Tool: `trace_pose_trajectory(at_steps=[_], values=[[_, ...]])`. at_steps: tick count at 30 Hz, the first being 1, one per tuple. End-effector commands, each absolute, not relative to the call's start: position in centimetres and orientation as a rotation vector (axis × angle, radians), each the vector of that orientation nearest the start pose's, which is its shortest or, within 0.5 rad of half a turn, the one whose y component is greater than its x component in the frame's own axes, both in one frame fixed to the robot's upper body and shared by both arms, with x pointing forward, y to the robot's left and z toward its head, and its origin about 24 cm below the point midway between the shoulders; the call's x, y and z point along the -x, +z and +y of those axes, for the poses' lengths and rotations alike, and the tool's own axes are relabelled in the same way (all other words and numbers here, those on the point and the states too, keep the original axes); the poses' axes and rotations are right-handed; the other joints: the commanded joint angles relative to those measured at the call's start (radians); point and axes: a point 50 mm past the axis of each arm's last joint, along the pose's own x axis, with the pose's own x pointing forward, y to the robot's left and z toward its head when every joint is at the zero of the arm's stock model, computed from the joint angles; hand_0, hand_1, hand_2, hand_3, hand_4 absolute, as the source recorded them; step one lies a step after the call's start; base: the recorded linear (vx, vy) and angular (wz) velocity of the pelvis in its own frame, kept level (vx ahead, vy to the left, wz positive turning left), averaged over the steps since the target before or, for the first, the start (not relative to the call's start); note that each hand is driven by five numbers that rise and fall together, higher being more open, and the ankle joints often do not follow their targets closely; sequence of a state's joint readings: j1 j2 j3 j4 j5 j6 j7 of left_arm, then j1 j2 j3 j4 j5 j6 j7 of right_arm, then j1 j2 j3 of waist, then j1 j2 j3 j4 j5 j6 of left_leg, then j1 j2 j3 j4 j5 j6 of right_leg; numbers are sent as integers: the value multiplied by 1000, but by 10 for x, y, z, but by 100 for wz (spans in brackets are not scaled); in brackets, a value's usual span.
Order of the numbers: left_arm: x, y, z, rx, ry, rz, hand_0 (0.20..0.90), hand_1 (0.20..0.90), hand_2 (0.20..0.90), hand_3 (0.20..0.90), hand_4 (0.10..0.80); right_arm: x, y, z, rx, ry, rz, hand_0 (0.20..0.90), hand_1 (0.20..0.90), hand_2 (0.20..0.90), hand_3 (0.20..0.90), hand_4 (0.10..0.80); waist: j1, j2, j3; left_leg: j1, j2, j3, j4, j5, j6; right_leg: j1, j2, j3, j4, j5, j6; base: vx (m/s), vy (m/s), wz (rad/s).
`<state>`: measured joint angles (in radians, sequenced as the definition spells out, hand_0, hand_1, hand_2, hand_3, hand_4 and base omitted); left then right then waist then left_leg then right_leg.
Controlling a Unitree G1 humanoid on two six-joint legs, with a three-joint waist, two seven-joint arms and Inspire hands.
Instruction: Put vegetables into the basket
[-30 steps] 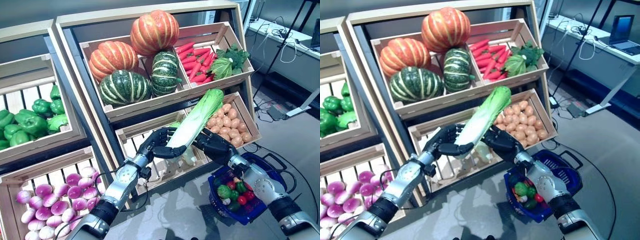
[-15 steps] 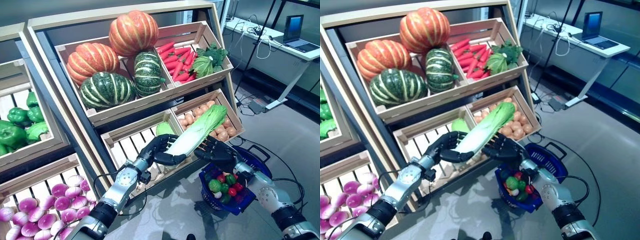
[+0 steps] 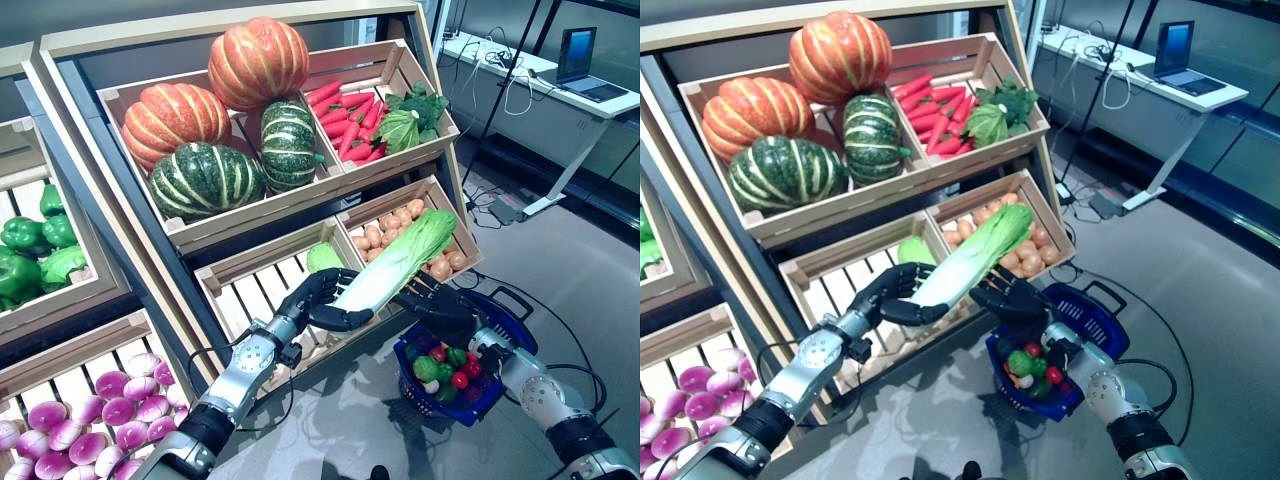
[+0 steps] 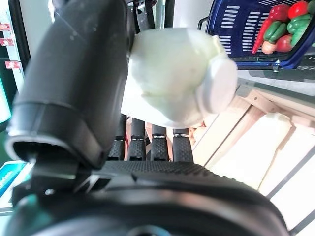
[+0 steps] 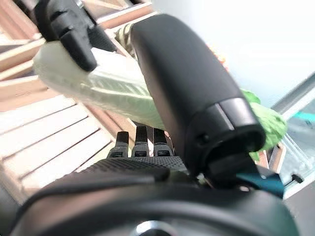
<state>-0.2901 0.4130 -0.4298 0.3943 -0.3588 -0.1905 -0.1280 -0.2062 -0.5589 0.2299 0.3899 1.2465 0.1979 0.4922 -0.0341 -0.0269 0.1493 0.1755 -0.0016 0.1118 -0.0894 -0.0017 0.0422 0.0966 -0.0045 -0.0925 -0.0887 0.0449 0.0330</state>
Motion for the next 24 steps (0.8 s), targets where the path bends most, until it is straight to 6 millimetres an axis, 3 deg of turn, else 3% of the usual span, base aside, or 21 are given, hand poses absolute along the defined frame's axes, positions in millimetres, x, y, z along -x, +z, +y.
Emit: trace_pose_trajectory(at_steps=[1,7,13,17,22,24], values=[[-312,54,144,-202,-442,-66,300,300,300,300,400,-307,101,-224,-968,592,-211,900,900,900,900,800,7,-19,-49,-18,-34,-29,2,-78,14,61,-12,-44,20,-76,-18,0,0,0],[-312,51,139,-195,-465,-58,300,300,300,300,400,-311,111,-212,-1126,687,-277,900,900,900,900,800,14,-15,-51,-18,-35,-38,2,-78,12,66,-13,-51,17,-78,-21,0,0,0],[-312,47,134,-206,-491,-41,300,300,300,300,400,-320,135,-209,-1241,714,-414,900,900,900,900,800,26,-10,-57,-15,-38,-54,2,-78,10,74,-13,-57,13,-81,-24,0,0,0],[-312,47,130,-212,-507,-38,300,300,300,300,400,-330,146,-214,-1166,620,-438,900,900,900,900,800,29,-6,-60,-14,-38,-59,2,-78,9,75,-13,-56,14,-81,-25,0,0,0],[-310,53,119,-224,-538,-62,300,300,300,300,400,-340,159,-224,-889,368,-429,900,900,900,900,800,22,-2,-57,-15,-38,-59,2,-74,10,71,-12,-46,17,-78,-27,0,0,0],[-308,56,110,-240,-560,-80,300,300,300,300,400,-340,165,-215,-833,354,-445,900,900,900,900,800,18,1,-52,-16,-38,-58,2,-73,12,67,-12,-40,19,-75,-28,0,0,0]])
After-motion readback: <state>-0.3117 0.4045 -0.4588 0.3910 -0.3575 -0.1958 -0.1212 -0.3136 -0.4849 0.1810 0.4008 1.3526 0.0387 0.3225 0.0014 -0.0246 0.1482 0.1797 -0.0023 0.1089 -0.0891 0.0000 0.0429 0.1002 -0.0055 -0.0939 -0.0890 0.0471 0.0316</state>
